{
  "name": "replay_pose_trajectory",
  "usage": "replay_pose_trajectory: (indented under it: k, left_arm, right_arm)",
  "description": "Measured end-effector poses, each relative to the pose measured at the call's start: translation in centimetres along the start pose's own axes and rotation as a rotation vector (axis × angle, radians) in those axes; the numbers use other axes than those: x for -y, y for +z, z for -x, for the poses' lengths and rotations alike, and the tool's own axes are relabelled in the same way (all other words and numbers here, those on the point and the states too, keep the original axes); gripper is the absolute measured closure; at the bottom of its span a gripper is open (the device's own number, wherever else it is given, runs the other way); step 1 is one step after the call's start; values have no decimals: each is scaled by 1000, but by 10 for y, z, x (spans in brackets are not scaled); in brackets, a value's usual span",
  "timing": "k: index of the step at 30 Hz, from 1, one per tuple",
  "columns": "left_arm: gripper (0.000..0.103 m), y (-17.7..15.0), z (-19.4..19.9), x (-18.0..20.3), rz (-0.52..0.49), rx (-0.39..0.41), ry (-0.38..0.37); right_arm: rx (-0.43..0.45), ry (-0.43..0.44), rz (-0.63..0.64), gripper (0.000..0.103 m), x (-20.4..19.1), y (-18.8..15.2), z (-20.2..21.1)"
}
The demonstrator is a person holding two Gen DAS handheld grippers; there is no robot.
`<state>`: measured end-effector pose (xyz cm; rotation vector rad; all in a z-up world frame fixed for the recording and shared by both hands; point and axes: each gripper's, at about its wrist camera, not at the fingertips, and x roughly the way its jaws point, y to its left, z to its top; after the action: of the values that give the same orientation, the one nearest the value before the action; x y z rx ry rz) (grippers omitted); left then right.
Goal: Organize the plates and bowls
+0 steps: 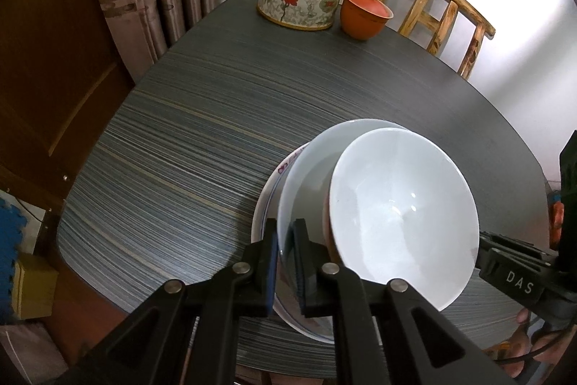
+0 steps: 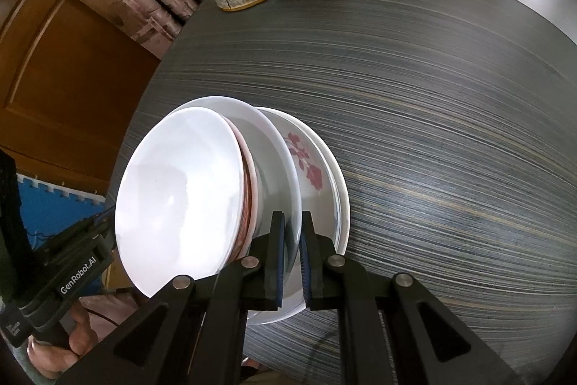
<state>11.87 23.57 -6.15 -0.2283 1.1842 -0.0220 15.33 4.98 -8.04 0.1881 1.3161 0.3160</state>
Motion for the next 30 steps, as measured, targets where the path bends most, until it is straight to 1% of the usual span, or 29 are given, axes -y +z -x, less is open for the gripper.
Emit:
replay_pose_trajectory:
  k: [2, 3, 5, 6, 7, 9, 11, 15, 16, 17, 21, 22, 24, 28, 30]
  left_arm:
    - [94, 0, 0, 0, 0, 1, 5]
    - [92, -1, 1, 1, -6, 4, 19]
    - [88, -1, 4, 3, -28, 25, 55]
    - [87, -2, 5, 5, -38, 36, 65]
    - [86, -2, 6, 6, -40, 38, 63]
    - [86, -2, 8, 5, -40, 41, 64]
    - [85, -2, 9, 5, -43, 41, 66]
    - [79, -5, 14, 4, -37, 53, 78]
    - [79, -5, 16, 5, -37, 59, 88]
    - [79, -7, 19, 5, -41, 68, 95]
    - [78, -11, 28, 7, -47, 95, 101]
    - [78, -11, 30, 7, -47, 102, 102]
    - [78, -14, 36, 10, -56, 120, 111]
    - [78, -22, 46, 16, -80, 162, 135]
    - [77, -28, 53, 20, -93, 187, 139]
  right_arm:
    - [3, -7, 0, 89, 1, 0, 0]
    - [6, -13, -2, 87, 1, 0, 1]
    - [14, -32, -3, 78, 3, -1, 2]
    - [16, -36, -1, 77, 4, -1, 2]
    - [17, -45, 5, 74, 4, -1, 3]
    - [21, -51, 7, 73, 5, -1, 5]
    - [26, -59, 13, 68, 5, -2, 7]
    - [40, -65, 6, 60, 8, -5, 11]
    - [47, -68, 7, 53, 9, -6, 13]
    - [54, -76, 8, 49, 9, -6, 14]
    - [90, -98, 25, 47, 9, -12, 21]
    - [93, -93, 19, 44, 10, -14, 23]
    - [103, -95, 16, 42, 11, -18, 24]
    - [149, -122, 47, 38, 5, -28, 34]
    - [177, -133, 64, 34, 0, -34, 40]
